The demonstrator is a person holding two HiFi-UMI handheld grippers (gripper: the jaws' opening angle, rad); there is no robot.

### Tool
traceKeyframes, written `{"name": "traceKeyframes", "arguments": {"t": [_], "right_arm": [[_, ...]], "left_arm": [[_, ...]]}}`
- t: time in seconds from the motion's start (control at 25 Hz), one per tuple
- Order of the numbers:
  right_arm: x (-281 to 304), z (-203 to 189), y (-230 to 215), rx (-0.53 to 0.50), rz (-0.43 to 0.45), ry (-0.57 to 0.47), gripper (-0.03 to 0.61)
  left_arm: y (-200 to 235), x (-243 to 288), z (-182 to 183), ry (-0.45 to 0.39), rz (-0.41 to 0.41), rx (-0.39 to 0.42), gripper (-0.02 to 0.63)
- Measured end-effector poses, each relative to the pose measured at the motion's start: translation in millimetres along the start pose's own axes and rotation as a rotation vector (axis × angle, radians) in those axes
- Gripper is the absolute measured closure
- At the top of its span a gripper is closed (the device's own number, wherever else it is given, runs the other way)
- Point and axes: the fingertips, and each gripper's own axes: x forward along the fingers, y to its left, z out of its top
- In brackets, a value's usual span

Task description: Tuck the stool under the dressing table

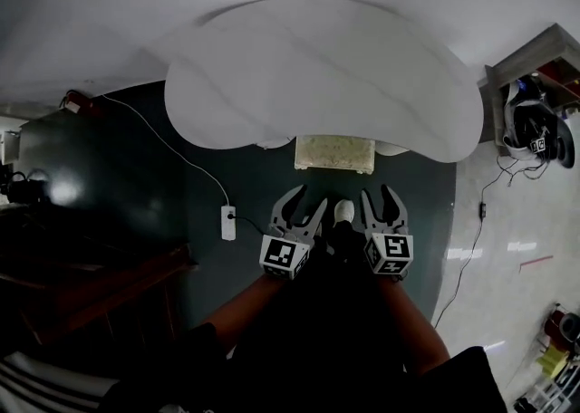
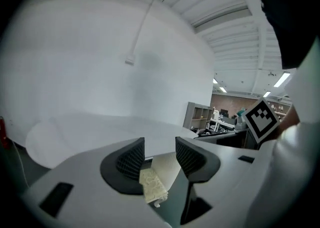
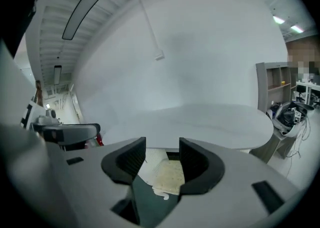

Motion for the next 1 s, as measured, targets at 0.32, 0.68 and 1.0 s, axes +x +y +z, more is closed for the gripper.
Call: {"name": "traceKeyframes", "arguments": {"t": [0.32, 0.68, 1.0], "right_arm": [[-49, 103, 68, -0.098, 0.169, -0.149, 0.379], [-86, 172, 103, -0.077, 0.17, -0.341, 0.388], [-91, 169, 105, -0.145, 0.13, -0.306, 0.541]], "left_arm": [[5, -52, 87, -0.163, 0.029, -0.017, 0.416], [-15, -69, 134, -0.215, -0.049, -0.014, 0.512], [-15, -72, 145, -0.214, -0.058, 0.005, 0.598]]}}
